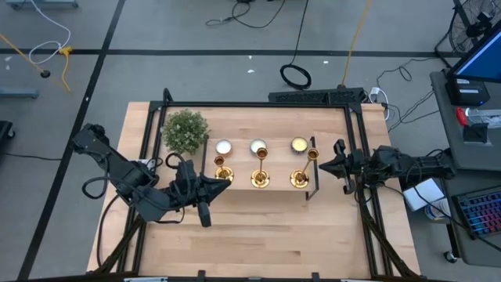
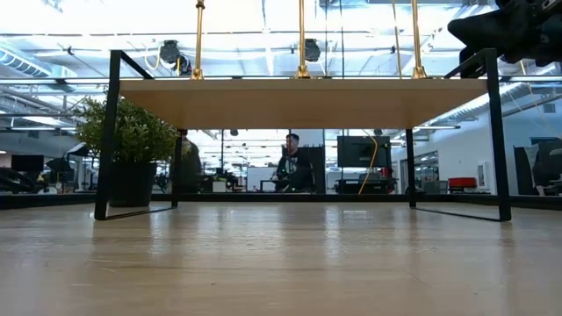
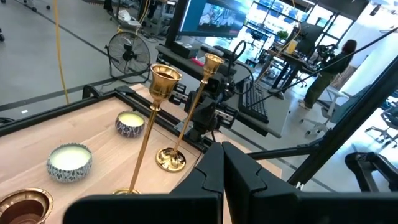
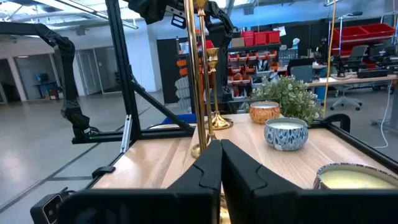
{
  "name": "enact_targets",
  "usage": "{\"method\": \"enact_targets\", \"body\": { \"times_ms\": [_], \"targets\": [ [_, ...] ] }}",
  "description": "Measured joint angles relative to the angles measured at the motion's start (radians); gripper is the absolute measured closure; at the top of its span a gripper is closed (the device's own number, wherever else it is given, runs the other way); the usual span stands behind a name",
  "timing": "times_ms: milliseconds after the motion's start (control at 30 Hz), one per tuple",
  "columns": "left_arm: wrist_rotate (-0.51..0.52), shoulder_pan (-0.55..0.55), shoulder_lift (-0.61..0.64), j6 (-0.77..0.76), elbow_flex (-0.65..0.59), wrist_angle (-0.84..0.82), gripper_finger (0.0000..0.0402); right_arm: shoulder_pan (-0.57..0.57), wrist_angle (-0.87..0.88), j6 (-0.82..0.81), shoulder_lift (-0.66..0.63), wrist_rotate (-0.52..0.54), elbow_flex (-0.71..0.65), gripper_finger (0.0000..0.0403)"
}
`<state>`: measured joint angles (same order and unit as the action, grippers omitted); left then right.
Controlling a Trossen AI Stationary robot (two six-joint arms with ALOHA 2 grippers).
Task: Pick & Place candle stick holders
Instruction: Return to Home Position
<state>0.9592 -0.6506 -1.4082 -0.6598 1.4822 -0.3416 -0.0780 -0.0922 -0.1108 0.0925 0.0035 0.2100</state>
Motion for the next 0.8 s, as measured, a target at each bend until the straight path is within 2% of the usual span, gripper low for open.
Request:
{"method": "enact_targets", "body": {
  "times_ms": [233, 500, 800],
  "targets": [
    [0.0, 0.0, 0.0, -0.015, 0.0, 0.001, 0.0401, 0.0, -0.018, -0.011, -0.004, 0.0, -0.048, 0.0403],
    [-0.014, 0.0, 0.0, -0.031, 0.0, 0.002, 0.0401, 0.0, -0.261, -0.034, -0.003, -0.001, -0.153, 0.0403],
    [-0.019, -0.001, 0.0, -0.043, 0.0, 0.003, 0.0401, 0.0, -0.256, -0.028, -0.004, -0.004, -0.162, 0.0403]
  ]
}}
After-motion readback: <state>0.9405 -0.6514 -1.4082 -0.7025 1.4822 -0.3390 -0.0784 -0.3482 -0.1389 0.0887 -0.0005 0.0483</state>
